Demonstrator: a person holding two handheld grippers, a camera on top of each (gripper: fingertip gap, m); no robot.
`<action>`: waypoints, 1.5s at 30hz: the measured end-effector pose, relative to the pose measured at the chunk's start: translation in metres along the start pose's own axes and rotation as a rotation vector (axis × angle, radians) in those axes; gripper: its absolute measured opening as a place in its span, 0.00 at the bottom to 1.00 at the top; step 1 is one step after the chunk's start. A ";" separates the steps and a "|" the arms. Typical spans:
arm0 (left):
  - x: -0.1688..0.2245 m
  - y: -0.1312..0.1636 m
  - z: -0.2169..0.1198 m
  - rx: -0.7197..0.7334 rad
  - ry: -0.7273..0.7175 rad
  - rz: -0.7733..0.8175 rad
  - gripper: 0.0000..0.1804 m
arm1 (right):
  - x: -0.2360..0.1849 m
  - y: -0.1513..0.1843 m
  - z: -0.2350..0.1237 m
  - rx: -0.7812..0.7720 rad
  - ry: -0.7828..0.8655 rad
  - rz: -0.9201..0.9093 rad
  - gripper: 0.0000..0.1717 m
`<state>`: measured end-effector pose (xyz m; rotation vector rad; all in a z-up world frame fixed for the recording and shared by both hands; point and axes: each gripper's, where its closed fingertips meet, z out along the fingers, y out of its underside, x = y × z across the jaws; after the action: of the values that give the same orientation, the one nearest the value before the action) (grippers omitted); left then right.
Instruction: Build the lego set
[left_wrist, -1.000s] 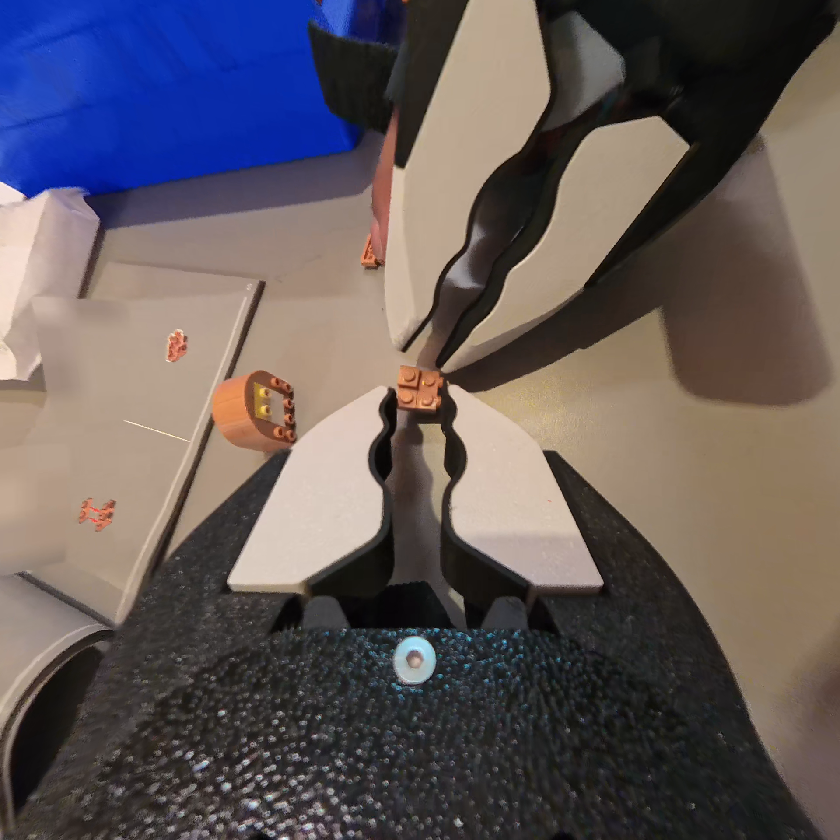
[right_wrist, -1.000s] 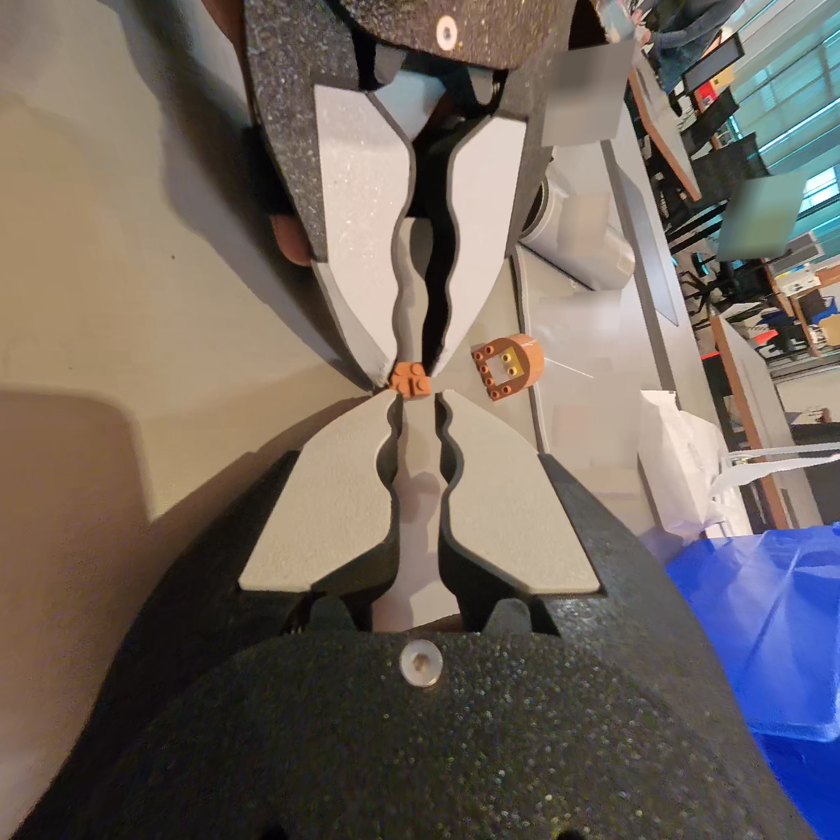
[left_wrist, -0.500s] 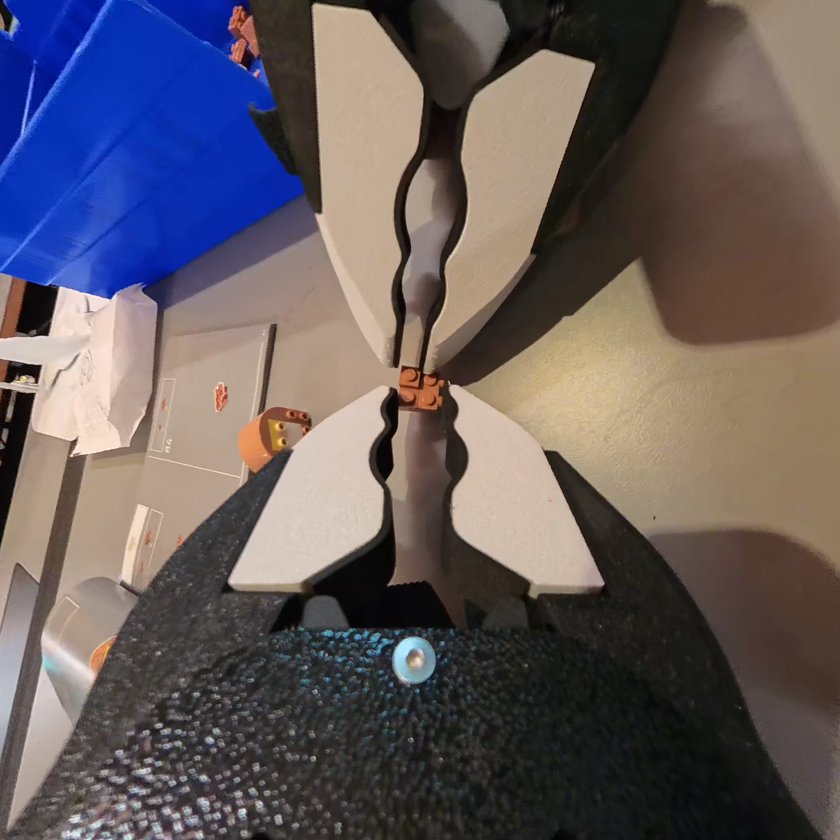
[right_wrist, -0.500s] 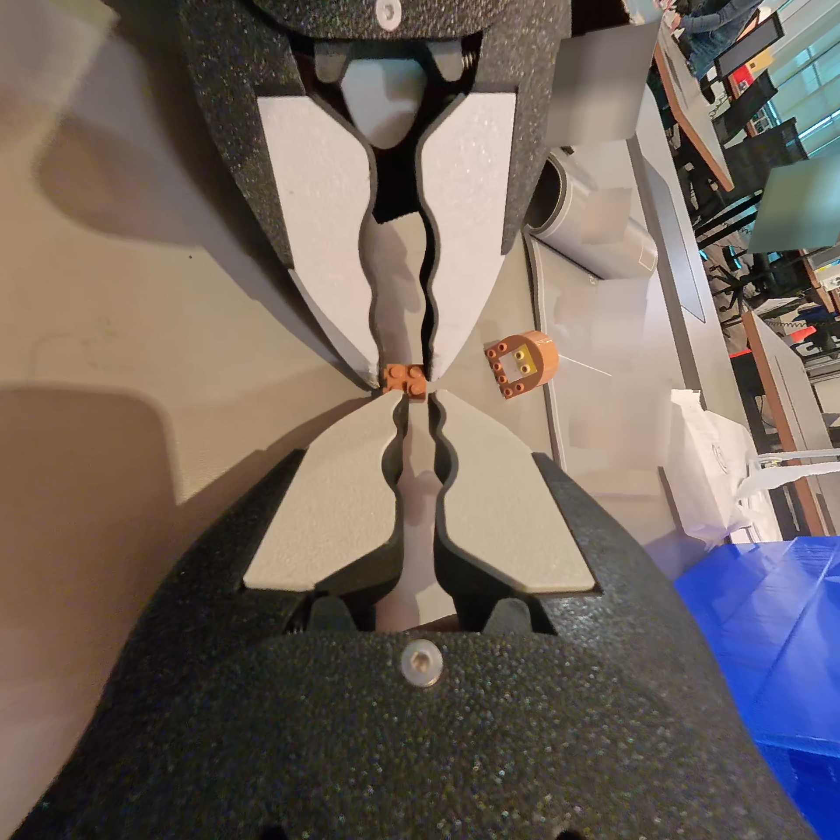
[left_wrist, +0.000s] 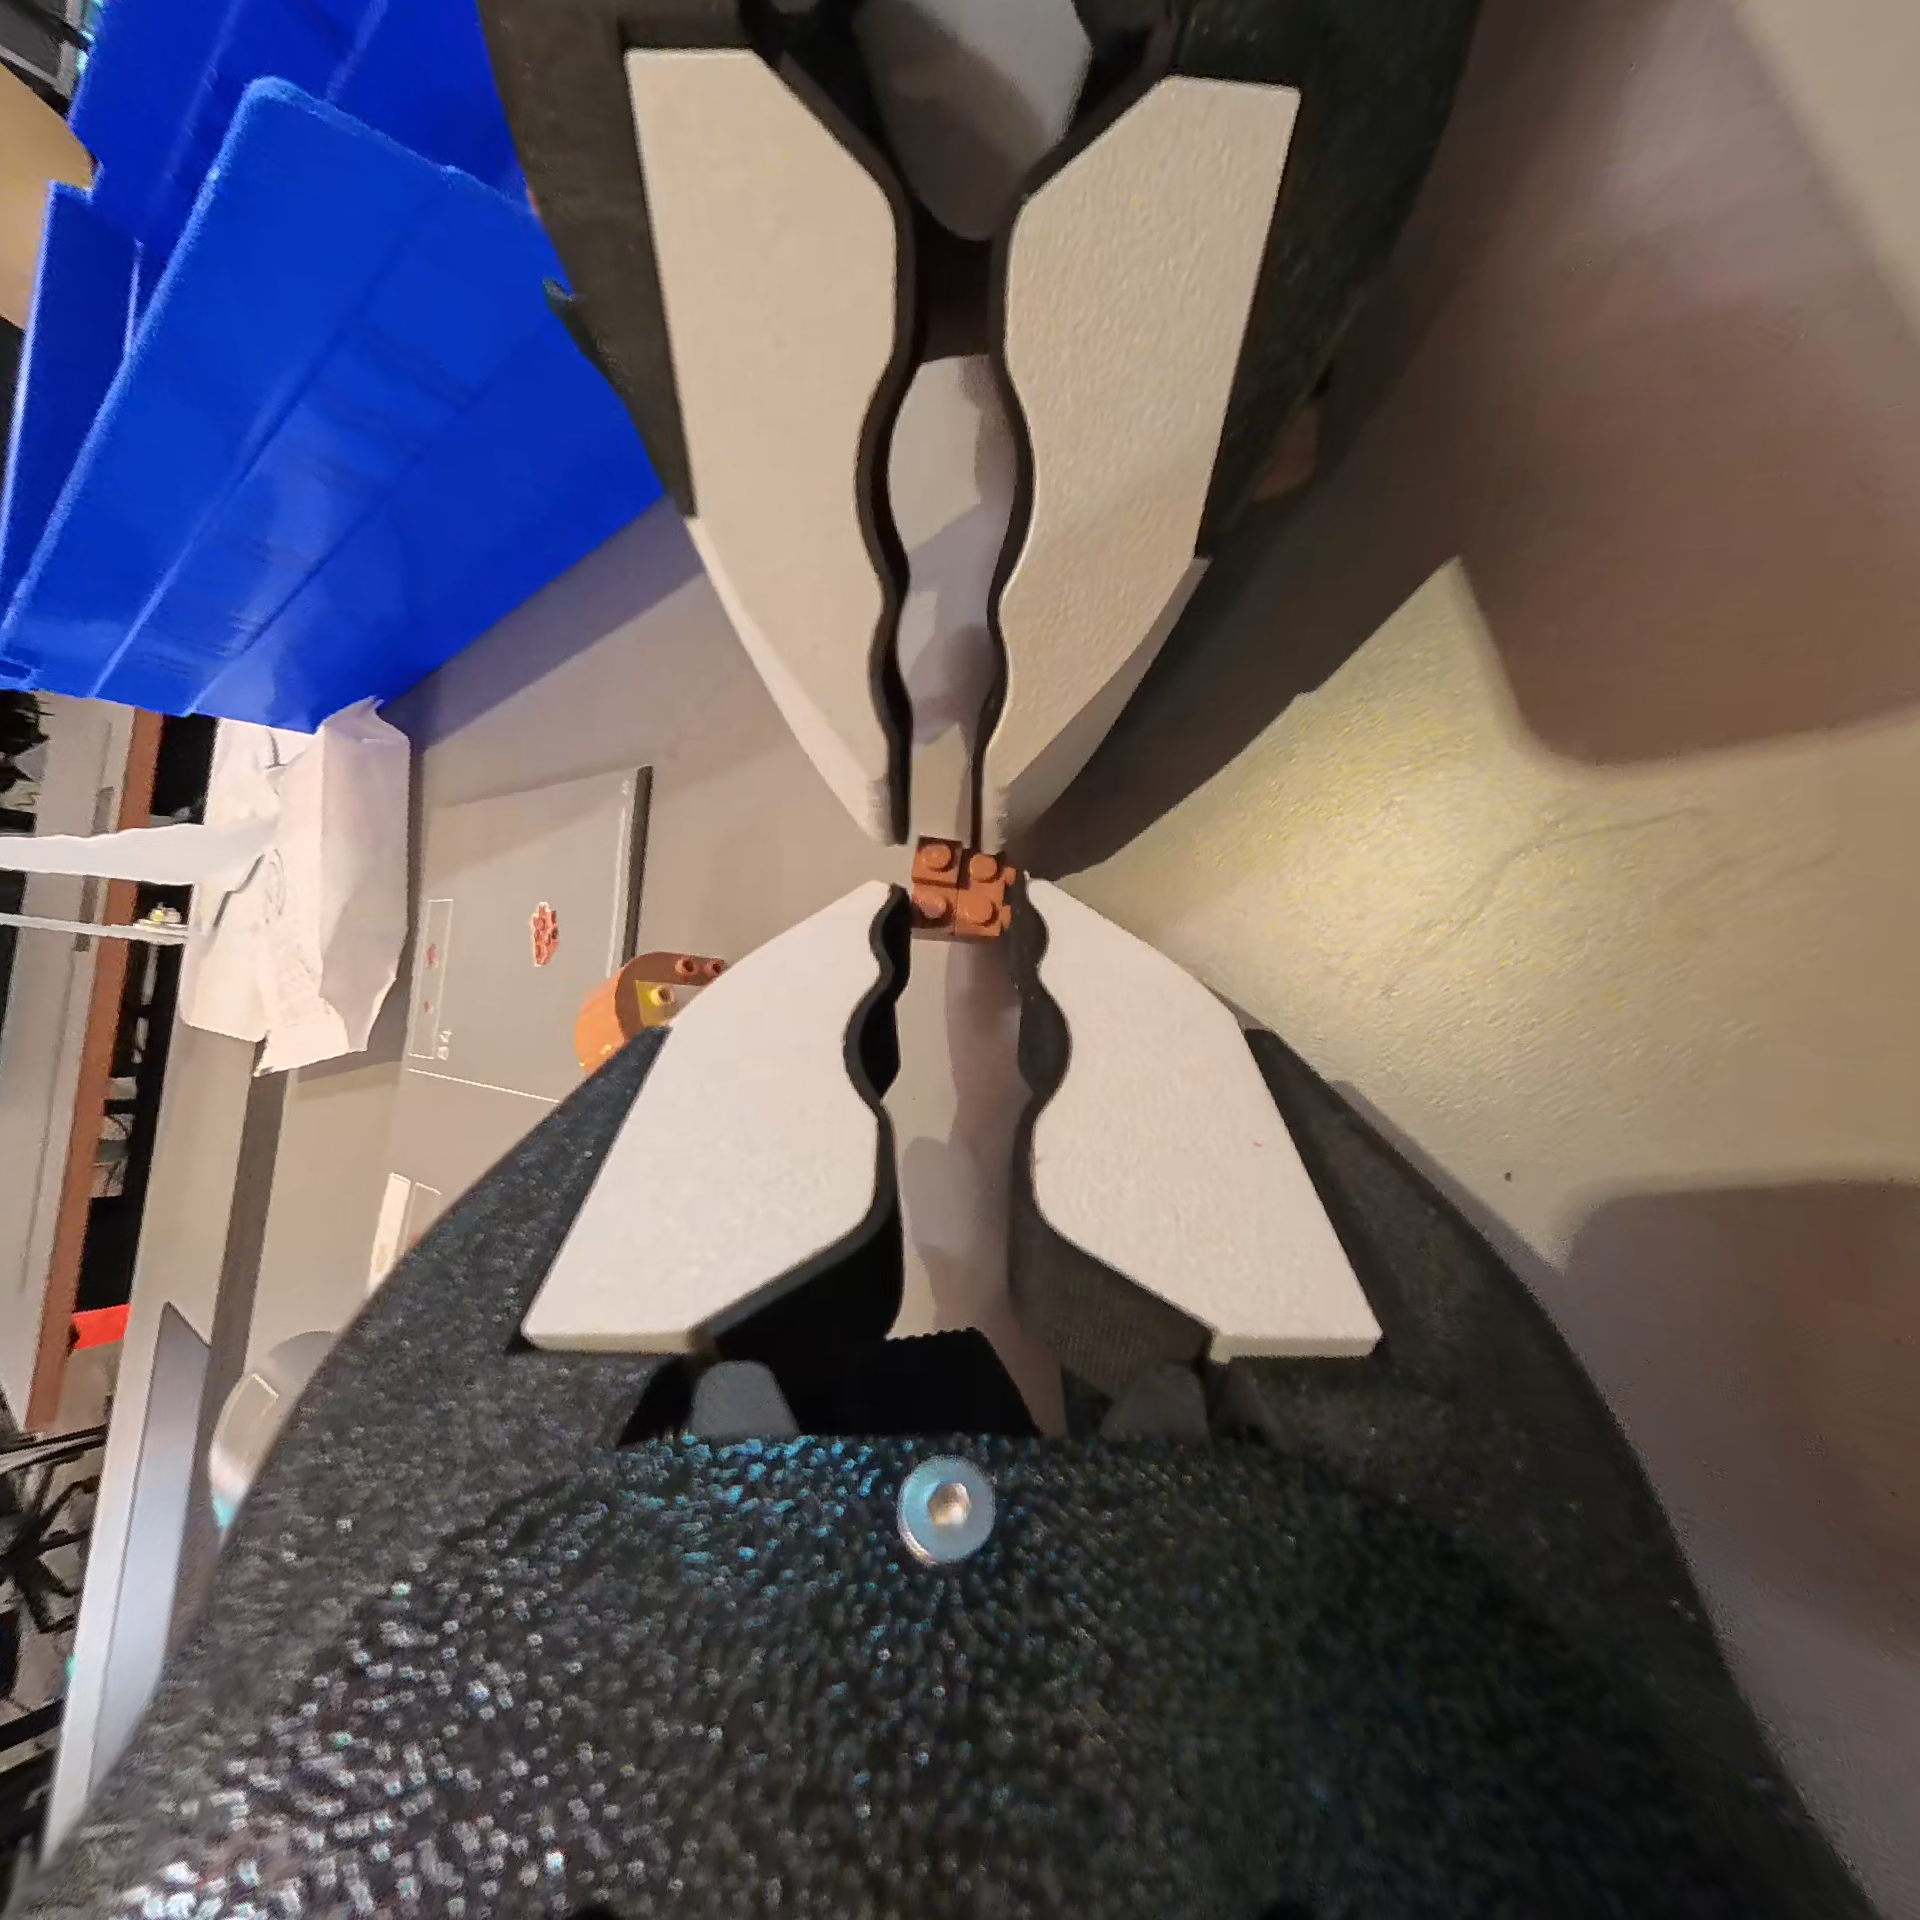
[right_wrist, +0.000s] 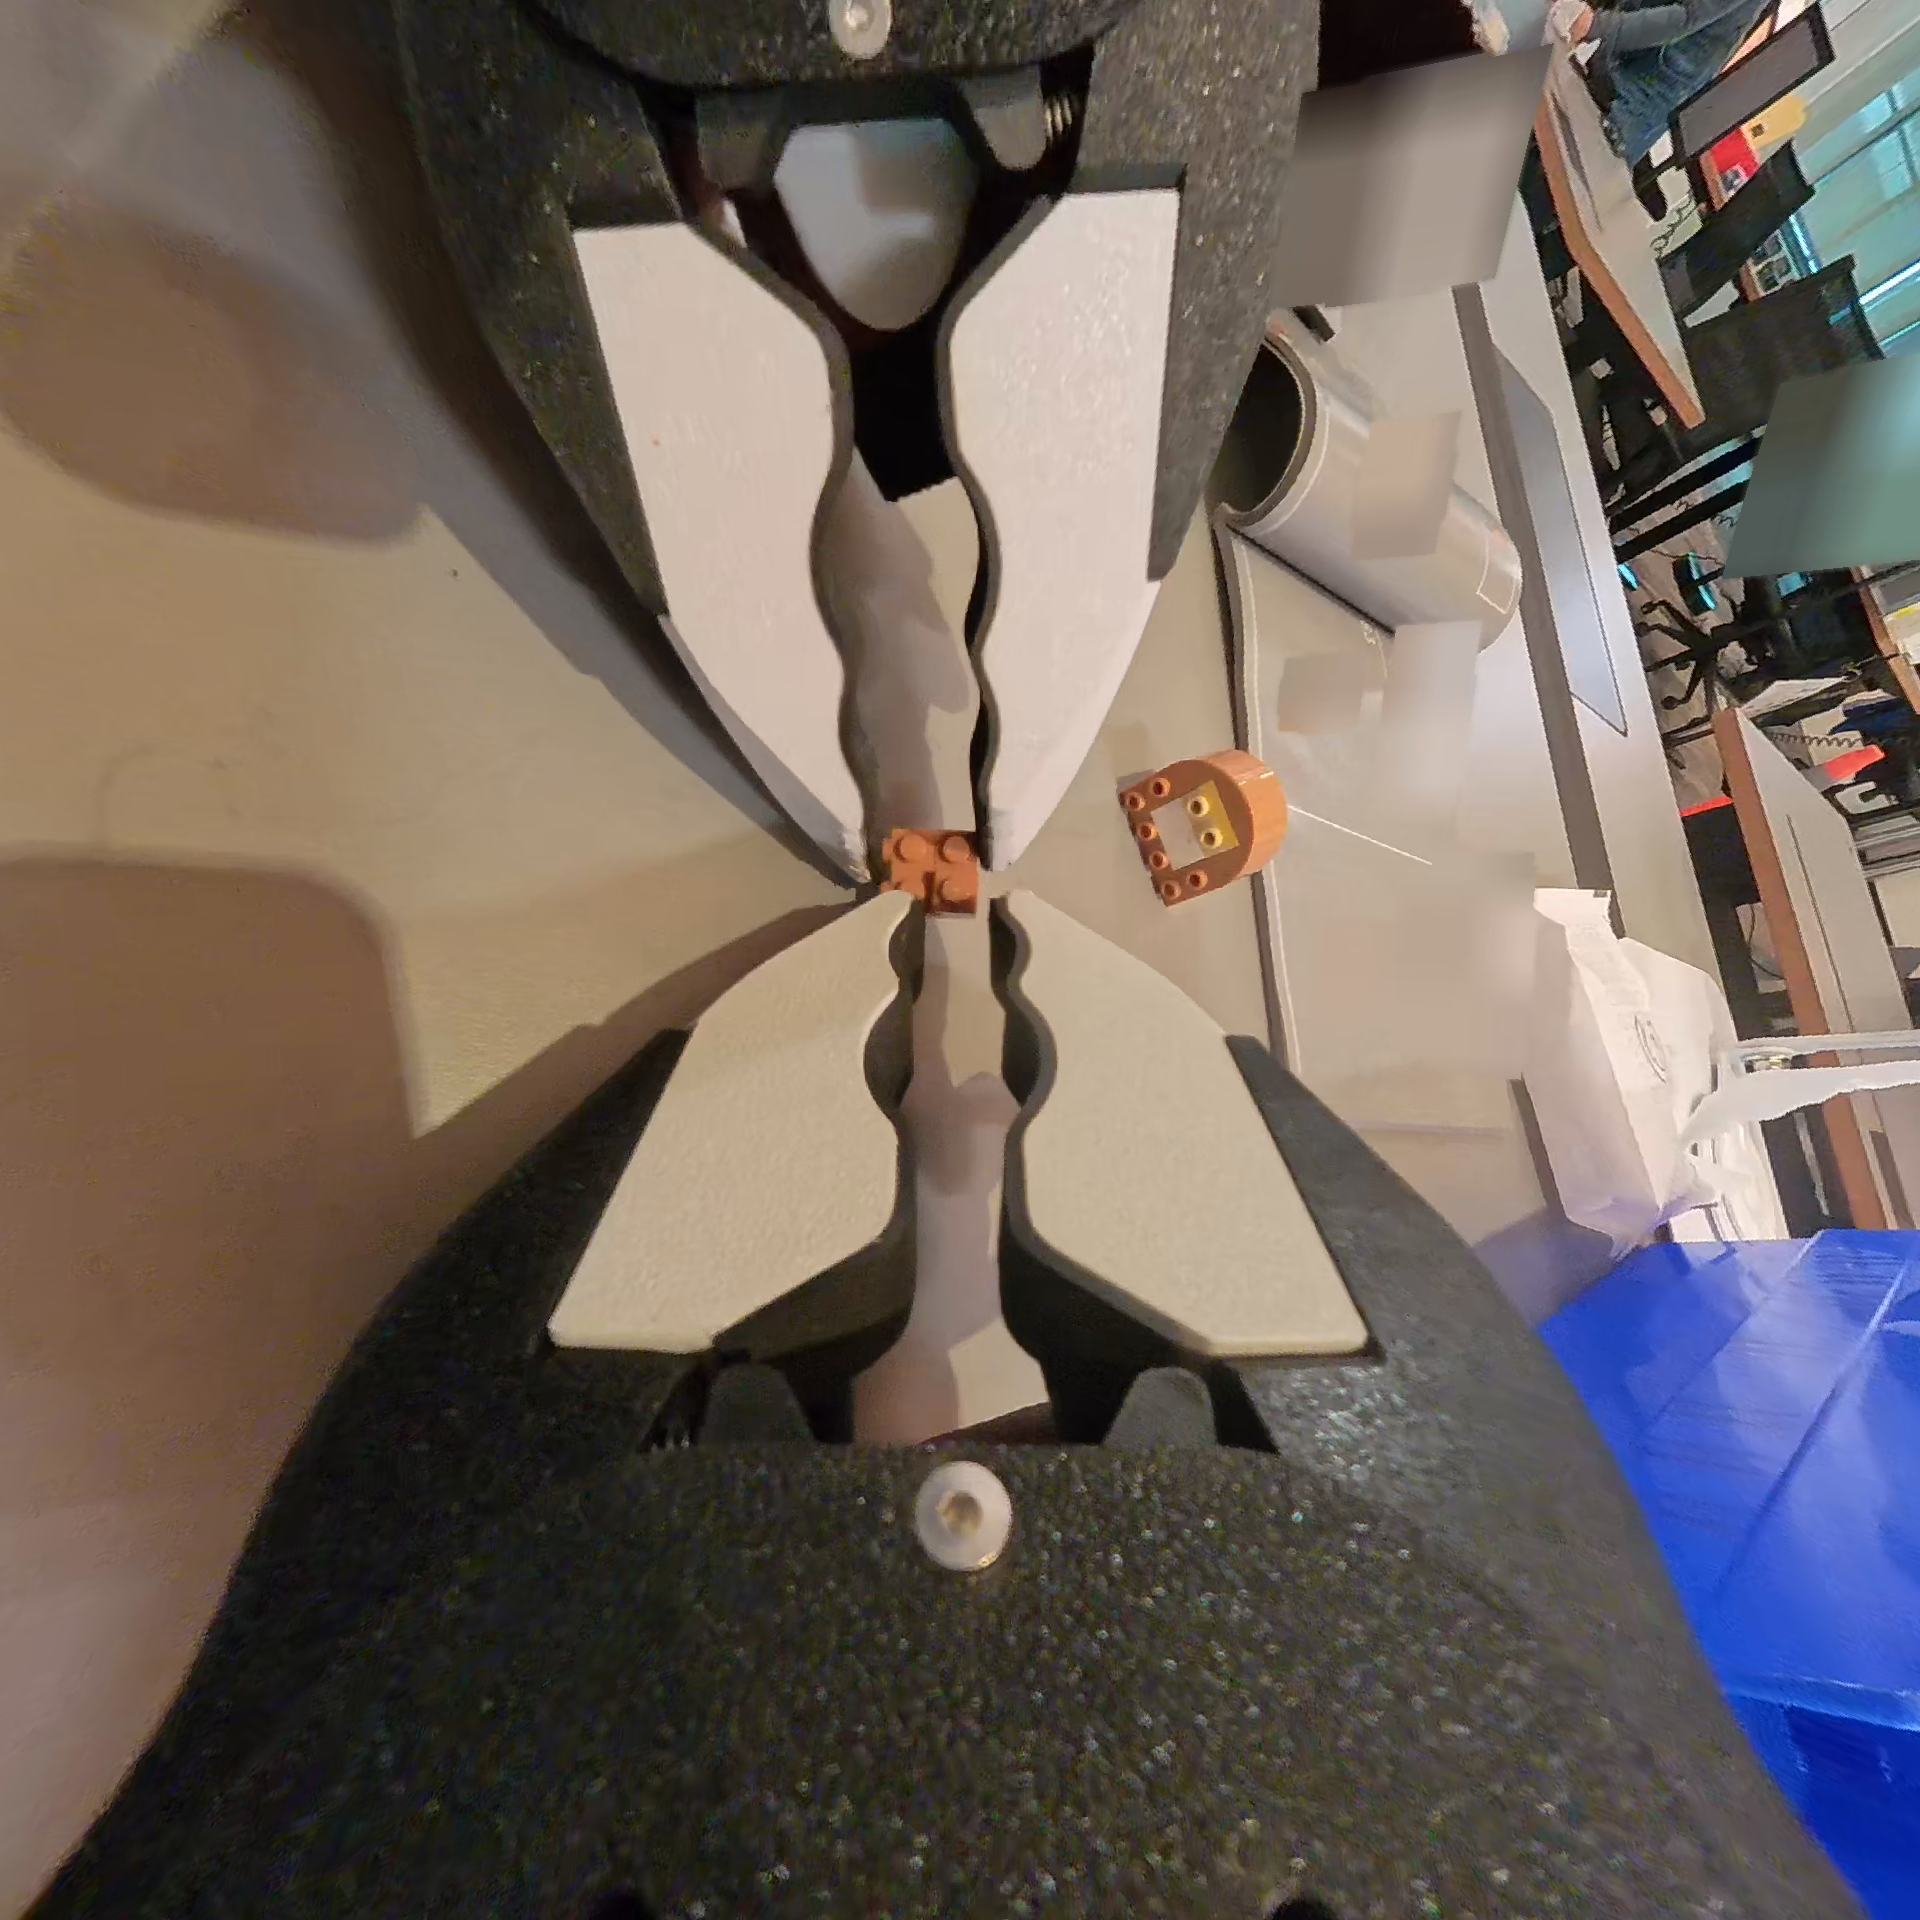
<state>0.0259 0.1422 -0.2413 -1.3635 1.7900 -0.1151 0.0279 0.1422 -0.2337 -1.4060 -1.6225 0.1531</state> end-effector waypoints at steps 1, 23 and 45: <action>0.001 0.000 0.000 -0.001 -0.001 0.008 0.10 | 0.000 0.000 0.000 -0.001 0.002 -0.003 0.07; 0.002 -0.009 -0.003 0.088 0.042 -0.035 0.10 | -0.002 0.002 0.000 -0.015 -0.014 0.011 0.03; 0.008 -0.029 -0.016 0.312 0.176 -0.093 0.10 | -0.008 -0.002 -0.007 0.057 -0.069 0.050 0.04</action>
<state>0.0364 0.1176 -0.2198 -1.2394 1.7619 -0.5571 0.0305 0.1316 -0.2327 -1.4114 -1.6271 0.2781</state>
